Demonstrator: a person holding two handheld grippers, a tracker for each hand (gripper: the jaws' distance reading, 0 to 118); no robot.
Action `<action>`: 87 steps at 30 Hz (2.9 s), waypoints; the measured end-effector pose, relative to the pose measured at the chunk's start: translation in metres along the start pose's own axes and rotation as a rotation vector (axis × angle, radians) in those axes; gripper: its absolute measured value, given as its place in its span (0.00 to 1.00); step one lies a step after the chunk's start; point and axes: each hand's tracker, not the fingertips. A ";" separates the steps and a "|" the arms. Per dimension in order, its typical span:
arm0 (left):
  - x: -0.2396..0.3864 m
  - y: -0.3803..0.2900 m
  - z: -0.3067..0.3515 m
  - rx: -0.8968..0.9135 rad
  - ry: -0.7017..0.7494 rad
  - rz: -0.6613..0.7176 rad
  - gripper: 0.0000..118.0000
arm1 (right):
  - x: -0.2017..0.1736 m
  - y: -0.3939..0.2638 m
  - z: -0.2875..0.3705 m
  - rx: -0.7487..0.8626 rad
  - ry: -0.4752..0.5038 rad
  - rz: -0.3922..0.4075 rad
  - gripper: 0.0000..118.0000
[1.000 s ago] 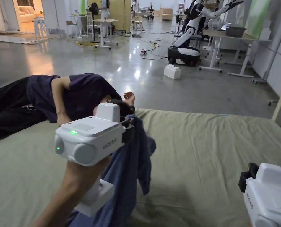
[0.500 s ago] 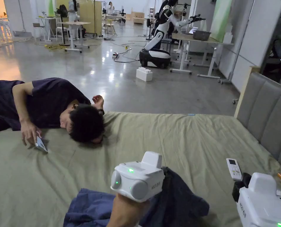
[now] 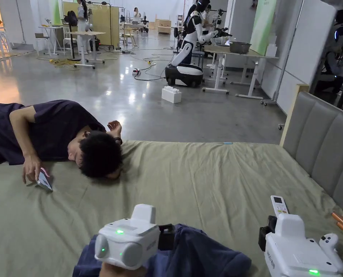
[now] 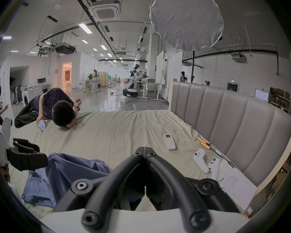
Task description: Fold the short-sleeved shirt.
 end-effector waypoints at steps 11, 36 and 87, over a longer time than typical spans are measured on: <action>-0.068 0.001 0.104 0.319 0.296 0.029 0.11 | -0.046 0.020 0.004 0.111 0.060 0.014 0.00; -0.137 -0.116 0.042 -0.455 0.214 0.306 0.54 | -0.047 -0.008 -0.011 0.040 0.073 0.021 0.00; -0.138 -0.066 0.059 -0.184 0.306 0.171 0.05 | -0.029 -0.073 -0.082 -0.439 0.199 0.039 0.04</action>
